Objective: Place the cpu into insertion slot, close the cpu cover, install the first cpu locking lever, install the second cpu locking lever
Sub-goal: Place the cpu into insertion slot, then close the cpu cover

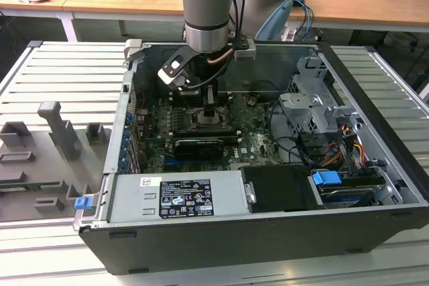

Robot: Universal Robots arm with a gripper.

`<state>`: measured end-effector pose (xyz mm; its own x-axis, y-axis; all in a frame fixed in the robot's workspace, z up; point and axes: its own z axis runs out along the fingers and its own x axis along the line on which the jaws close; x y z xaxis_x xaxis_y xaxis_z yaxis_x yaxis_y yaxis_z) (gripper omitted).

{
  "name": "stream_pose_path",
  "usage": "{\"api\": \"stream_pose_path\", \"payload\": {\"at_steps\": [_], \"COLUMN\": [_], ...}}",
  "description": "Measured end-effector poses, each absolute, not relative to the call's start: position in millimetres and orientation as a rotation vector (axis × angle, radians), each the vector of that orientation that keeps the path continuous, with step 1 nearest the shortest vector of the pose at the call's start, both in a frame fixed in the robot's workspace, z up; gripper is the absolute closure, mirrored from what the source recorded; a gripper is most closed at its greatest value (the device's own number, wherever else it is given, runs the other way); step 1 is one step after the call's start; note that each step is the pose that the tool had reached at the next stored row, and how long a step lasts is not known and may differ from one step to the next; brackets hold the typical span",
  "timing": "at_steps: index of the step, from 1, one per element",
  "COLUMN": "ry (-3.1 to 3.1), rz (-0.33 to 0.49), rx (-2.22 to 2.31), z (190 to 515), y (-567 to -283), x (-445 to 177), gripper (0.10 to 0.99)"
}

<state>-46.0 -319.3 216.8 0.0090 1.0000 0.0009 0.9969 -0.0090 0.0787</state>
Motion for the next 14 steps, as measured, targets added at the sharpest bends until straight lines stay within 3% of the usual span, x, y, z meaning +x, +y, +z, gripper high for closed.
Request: {"api": "stream_pose_path", "payload": {"at_steps": [14], "ry": [2.173], "rz": [0.079], "rx": [2.194], "z": [233.3], "y": [-319.0], "x": [-38.4], "gripper": [0.980]}}
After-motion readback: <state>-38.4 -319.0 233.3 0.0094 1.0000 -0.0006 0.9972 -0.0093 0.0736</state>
